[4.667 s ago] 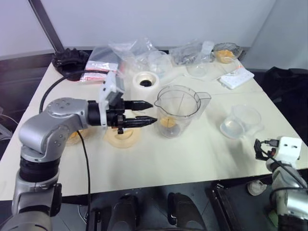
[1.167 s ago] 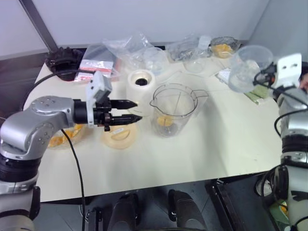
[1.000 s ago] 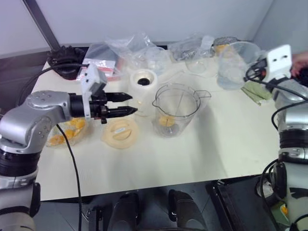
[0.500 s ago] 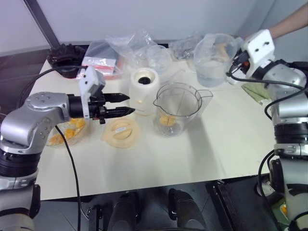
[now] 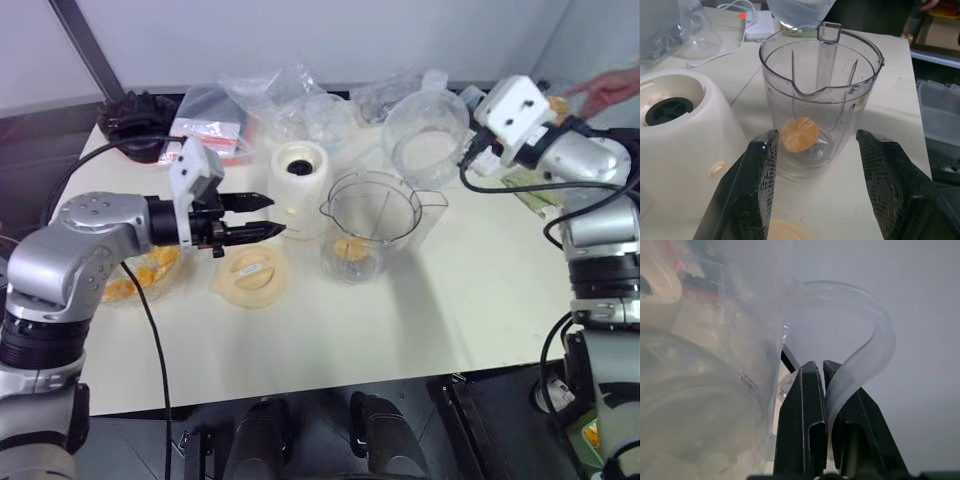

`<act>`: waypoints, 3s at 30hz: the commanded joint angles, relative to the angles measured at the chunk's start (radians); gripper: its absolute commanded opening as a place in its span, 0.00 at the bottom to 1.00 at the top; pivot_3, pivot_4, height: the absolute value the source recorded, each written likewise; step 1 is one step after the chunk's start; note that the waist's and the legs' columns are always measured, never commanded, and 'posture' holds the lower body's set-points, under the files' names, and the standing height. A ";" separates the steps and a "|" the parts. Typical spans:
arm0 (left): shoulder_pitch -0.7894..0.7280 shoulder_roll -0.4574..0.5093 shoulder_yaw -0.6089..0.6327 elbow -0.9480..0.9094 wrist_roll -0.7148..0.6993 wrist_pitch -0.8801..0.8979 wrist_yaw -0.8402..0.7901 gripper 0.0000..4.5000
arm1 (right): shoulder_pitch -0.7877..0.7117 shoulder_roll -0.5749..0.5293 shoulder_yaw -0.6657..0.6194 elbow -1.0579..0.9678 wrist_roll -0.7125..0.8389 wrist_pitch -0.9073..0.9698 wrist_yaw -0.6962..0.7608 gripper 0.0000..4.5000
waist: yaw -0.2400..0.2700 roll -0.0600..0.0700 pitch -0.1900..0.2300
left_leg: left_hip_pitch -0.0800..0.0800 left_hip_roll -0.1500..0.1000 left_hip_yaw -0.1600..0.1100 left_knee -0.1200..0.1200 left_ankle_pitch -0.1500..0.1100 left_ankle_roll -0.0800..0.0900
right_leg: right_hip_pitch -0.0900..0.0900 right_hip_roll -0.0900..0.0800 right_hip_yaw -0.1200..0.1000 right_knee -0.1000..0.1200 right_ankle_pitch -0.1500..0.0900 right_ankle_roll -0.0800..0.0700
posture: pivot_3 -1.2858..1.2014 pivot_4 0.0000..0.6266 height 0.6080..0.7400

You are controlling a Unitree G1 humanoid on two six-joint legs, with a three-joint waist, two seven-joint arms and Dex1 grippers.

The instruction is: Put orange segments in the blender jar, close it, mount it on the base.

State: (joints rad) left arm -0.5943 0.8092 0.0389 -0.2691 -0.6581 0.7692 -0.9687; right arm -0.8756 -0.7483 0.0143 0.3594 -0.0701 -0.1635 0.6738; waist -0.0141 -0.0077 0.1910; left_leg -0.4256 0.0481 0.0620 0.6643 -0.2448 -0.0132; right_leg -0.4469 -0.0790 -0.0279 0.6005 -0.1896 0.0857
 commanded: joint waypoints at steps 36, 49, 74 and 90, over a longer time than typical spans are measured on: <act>-0.013 -0.013 0.010 -0.027 -0.002 -0.003 0.014 0.57 | -0.113 -0.051 0.046 0.141 -0.230 -0.339 -0.134 0.01 | -0.002 0.000 0.000 | 0.001 0.000 0.000 0.002 0.001 -0.001 | 0.000 0.000 0.000 0.004 0.000 0.000 | 0.52 0.24 1.00; -0.016 -0.021 0.008 -0.022 0.006 -0.006 0.012 0.57 | -0.119 -0.053 0.060 0.151 -0.258 -0.358 -0.149 0.01 | -0.003 0.000 0.000 | 0.004 0.000 0.000 0.003 0.001 -0.002 | 0.000 0.000 0.001 0.010 -0.001 -0.001 | 0.52 0.24 1.00; -0.025 -0.025 0.011 -0.033 -0.024 0.017 -0.004 0.57 | 0.115 0.154 -0.430 -0.104 0.282 0.384 -0.415 0.01 | 0.004 -0.001 -0.001 | 0.005 0.000 -0.001 0.003 0.002 -0.003 | 0.001 0.000 0.001 0.011 0.000 0.000 | 0.52 0.24 1.00; 0.000 -0.036 -0.001 -0.083 -0.044 0.048 0.003 0.57 | 0.325 0.278 -0.468 0.187 0.223 0.092 -0.683 0.01 | -0.009 -0.001 -0.001 | 0.010 0.000 -0.001 0.003 0.002 -0.003 | 0.003 0.001 0.003 0.013 -0.002 -0.003 | 0.52 0.24 1.00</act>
State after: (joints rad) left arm -0.5932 0.7721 0.0215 -0.3198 -0.6868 0.8128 -0.9712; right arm -0.5243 -0.4615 -0.4452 0.5707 0.1551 -0.0069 0.0109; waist -0.0228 -0.0086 0.1905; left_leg -0.4160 0.0480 0.0615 0.6670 -0.2430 -0.0158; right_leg -0.4438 -0.0782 -0.0242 0.6133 -0.1913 0.0830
